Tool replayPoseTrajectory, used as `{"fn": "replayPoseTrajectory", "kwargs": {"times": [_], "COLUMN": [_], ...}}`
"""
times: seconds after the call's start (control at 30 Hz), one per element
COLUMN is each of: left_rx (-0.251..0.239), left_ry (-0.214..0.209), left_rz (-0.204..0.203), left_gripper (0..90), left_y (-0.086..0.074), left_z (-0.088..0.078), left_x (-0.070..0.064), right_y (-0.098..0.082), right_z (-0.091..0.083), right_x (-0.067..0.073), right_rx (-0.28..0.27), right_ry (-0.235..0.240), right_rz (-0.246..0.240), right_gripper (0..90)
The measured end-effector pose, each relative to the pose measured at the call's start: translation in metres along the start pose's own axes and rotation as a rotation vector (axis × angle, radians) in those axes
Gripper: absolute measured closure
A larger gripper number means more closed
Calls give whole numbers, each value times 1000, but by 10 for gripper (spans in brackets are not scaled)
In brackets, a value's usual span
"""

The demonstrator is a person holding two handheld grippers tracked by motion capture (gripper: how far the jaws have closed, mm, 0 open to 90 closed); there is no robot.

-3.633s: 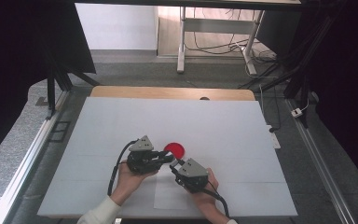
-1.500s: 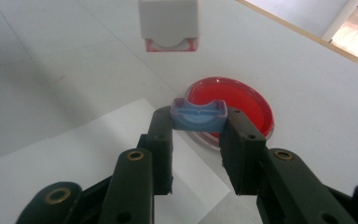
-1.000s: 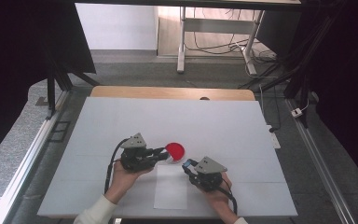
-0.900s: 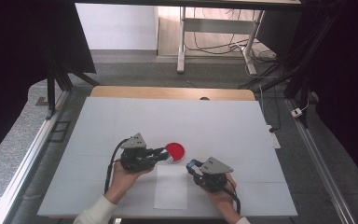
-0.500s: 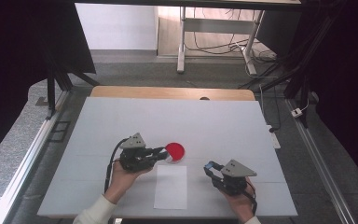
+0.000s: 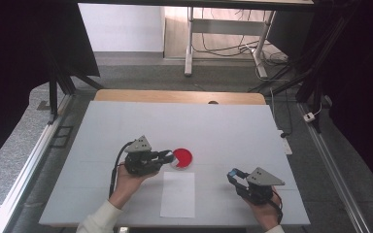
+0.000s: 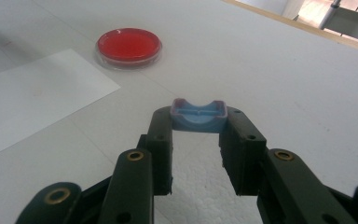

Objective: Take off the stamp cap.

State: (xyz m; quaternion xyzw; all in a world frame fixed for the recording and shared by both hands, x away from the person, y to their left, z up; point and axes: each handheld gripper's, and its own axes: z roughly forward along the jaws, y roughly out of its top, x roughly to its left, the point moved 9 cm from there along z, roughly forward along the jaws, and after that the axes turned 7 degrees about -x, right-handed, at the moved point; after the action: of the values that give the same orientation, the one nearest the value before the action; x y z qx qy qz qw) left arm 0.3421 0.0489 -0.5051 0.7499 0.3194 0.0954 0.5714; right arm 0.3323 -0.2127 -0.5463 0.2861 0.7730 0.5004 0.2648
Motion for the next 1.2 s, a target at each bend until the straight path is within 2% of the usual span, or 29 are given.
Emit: {"fn": "replayPoseTrajectory", "kwargs": {"times": [0.13, 0.6, 0.73, 0.97, 1.07, 1.2], "left_rx": [-11, -19, -6, 6, 18, 27], "left_ry": [-2, 10, 20, 35, 55, 62], "left_rz": [6, 34, 48, 48, 66, 85], "left_gripper": [760, 759, 759, 760, 760, 759], "left_y": [5, 14, 15, 17, 18, 25], "left_z": [-3, -8, -5, 6, 11, 21], "left_x": [0, -3, -1, 8, 13, 20], "right_y": [0, 2, 2, -1, -2, -2], "right_z": [0, 5, 4, 3, 3, 4], "right_x": [-1, 4, 4, 1, 0, 0], "right_rx": [0, -4, -6, 2, 6, 6], "right_ry": [-6, 22, 18, 4, -3, 0], "right_rz": [-5, -17, -15, -14, -14, -16], "right_gripper": [651, 651, 650, 650, 651, 651]}}
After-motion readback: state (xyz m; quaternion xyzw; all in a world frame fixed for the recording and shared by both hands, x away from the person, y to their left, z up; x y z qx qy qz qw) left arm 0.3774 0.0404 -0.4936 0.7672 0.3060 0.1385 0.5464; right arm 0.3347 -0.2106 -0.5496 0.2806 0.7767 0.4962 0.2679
